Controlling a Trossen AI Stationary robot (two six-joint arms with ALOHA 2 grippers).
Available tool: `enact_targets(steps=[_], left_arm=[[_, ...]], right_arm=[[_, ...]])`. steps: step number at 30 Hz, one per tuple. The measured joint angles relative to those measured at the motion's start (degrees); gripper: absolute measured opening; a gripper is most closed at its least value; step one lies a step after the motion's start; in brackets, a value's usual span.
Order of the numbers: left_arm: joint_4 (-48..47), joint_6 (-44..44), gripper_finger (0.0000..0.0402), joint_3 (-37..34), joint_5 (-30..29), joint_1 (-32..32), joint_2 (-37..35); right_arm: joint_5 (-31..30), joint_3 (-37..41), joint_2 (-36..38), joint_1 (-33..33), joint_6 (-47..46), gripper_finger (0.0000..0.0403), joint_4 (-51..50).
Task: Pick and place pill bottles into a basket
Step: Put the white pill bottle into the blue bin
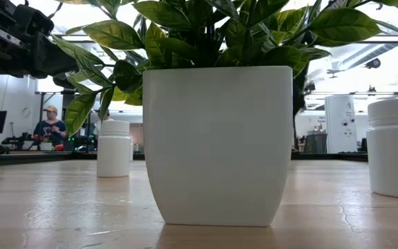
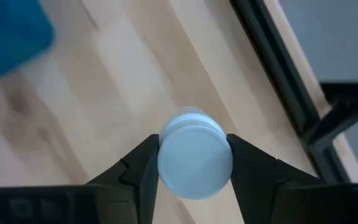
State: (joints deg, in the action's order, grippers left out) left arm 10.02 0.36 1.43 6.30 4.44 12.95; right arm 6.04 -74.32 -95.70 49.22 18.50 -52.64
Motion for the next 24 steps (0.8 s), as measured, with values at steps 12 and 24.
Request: enact_targets(steps=[12, 24], left_arm=[[-0.02, 0.02, 0.0002, -0.01, -0.03, 0.0, 0.02], [-0.02, 0.02, 0.0002, 0.0, -0.04, -0.01, 0.02]], right_arm=[[0.5, -11.83, 0.02, -11.62, -1.88, 0.0149, -5.55], [0.52, -11.81, 0.02, -20.26, -4.61, 0.0149, -5.02]])
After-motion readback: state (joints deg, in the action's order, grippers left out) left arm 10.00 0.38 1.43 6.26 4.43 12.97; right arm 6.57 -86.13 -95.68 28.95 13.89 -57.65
